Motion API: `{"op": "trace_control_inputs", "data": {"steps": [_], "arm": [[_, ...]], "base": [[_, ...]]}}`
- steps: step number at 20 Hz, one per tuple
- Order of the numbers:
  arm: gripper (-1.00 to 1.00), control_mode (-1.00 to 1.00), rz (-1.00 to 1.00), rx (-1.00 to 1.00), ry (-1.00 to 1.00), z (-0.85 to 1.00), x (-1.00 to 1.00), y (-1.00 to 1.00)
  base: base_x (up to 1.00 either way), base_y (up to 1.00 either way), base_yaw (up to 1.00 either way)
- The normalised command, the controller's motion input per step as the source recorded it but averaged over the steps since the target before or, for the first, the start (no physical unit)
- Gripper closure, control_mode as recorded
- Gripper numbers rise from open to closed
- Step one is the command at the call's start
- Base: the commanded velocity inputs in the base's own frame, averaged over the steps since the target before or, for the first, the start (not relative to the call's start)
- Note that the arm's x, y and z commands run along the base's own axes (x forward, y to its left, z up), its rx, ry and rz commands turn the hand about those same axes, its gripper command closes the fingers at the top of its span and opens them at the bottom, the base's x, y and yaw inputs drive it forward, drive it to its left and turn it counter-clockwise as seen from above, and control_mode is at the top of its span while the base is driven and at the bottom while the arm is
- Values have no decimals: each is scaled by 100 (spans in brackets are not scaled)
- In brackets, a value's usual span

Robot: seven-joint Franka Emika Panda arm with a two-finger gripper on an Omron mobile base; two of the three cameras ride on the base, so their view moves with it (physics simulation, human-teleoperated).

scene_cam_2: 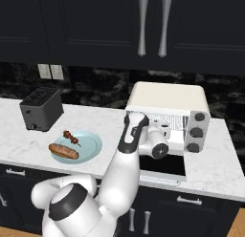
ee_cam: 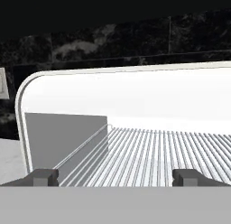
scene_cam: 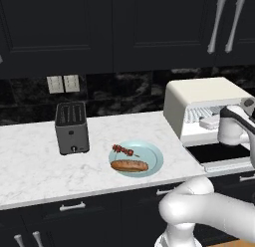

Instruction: Pick up the kebab skewer and baguette bread, and place them inside the toaster oven. Close the toaster oven door and start by setting the timer.

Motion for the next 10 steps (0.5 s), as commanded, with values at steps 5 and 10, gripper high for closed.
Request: {"op": "trace_control_inputs", "data": {"steps": [5, 10], "arm": [[-100, -100, 0, 2, 0, -23, 39, 0], [-100, -100, 0, 3, 0, -23, 43, -7]], "base": [[0, 0, 0], [0, 0, 0]]}}
